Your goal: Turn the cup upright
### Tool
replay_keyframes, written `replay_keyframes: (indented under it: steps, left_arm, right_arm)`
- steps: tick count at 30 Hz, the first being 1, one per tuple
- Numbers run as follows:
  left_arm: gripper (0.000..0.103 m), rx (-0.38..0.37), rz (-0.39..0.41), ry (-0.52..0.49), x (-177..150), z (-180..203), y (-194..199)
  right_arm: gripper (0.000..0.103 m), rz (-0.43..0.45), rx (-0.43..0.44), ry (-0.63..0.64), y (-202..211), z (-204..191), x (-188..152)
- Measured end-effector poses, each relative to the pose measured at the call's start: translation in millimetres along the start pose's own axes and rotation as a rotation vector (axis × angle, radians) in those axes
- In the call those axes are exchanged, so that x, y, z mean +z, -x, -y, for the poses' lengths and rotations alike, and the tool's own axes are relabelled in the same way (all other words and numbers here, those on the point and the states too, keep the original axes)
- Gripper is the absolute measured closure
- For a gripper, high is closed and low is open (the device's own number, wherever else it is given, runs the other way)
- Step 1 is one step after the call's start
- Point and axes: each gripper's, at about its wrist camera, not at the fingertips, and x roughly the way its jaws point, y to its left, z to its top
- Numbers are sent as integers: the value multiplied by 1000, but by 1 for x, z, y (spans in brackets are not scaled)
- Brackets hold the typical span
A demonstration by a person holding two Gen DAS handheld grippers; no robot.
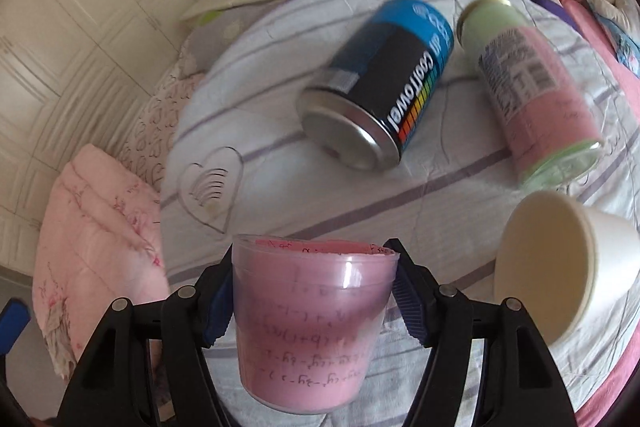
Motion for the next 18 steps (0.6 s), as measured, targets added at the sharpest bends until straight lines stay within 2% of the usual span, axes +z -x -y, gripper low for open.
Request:
replay_keyframes:
  steps: [1, 3, 9, 14, 18]
  left_arm:
    - [0, 0, -4, 5, -1, -2, -1]
    - [0, 0, -11, 15, -3, -4, -3]
    - [0, -34, -40, 46, -2, -2, -8]
    - [0, -61, -61, 48, 3, 15, -14]
    - [0, -82, -89, 50, 11, 29, -23]
  right_arm:
    - [33, -7, -2, -11, -3, 1, -1]
    - [21, -14, -4, -25, -4, 2, -1]
    - [19, 41, -13, -9, 22, 3, 1]
    - [19, 184, 29, -51, 74, 16, -3]
    - [19, 323, 16, -76, 123, 26, -20]
